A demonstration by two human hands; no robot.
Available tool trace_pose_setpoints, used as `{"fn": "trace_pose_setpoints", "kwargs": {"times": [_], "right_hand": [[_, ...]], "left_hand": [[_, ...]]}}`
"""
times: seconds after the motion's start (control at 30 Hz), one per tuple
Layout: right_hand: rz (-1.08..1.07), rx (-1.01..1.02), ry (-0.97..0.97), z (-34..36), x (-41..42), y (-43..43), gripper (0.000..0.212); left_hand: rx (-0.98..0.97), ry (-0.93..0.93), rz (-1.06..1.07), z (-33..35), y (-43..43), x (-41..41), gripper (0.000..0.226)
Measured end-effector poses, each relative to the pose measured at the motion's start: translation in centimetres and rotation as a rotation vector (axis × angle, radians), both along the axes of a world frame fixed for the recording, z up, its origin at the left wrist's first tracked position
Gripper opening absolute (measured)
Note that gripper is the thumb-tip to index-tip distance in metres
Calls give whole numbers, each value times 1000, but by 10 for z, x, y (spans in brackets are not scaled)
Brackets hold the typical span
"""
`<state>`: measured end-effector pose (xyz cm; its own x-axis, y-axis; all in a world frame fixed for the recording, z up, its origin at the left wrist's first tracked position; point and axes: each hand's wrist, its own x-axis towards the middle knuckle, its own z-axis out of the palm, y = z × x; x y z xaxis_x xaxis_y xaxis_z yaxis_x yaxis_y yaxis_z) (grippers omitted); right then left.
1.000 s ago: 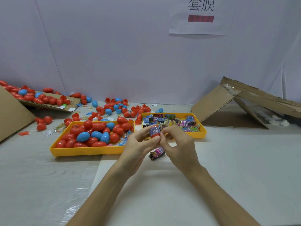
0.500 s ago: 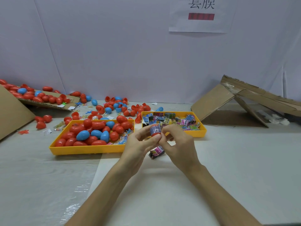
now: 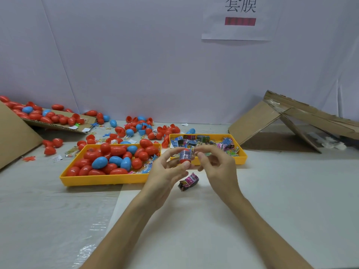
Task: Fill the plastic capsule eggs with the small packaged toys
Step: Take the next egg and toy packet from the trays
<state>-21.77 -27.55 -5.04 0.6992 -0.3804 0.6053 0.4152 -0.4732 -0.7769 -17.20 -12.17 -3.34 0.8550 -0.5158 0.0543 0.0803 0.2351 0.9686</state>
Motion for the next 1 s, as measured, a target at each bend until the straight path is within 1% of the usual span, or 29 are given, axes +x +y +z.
{"fn": "trace_pose_setpoints", "kwargs": {"times": [0.07,0.2,0.43,0.53,0.6,0.7,0.73,0.83,0.9,1.0], "right_hand": [[37,47,42,2,1,-1,14],[75,65,118,2,3,-5,14],[121,137,145,5,3,-7,17],[142,171,170,5,4,-9,16],[167,211,178,4,4,-11,15],[201,253,178,3,4,-14,13],[211,255,177,3,4,-14,15],[237,238,188,3,4,-14,32],[220,189,198,2,5,-14,28],[171,164,187,1,6,-14,23]], "left_hand": [[-1,4,-1,0,-1,1,37],[0,5,8,-3,-2,3,34],[-13,-20,14,-6,-4,7,59],[-11,-10,27,-7,-5,8,60],[-12,3,34,-9,-6,9,54],[-9,11,41,-11,-6,12,33],[7,1,45,-11,-6,12,29],[69,-38,44,-11,-7,14,29],[91,-56,61,-13,-8,14,24],[119,-162,201,-18,-9,16,14]]}}
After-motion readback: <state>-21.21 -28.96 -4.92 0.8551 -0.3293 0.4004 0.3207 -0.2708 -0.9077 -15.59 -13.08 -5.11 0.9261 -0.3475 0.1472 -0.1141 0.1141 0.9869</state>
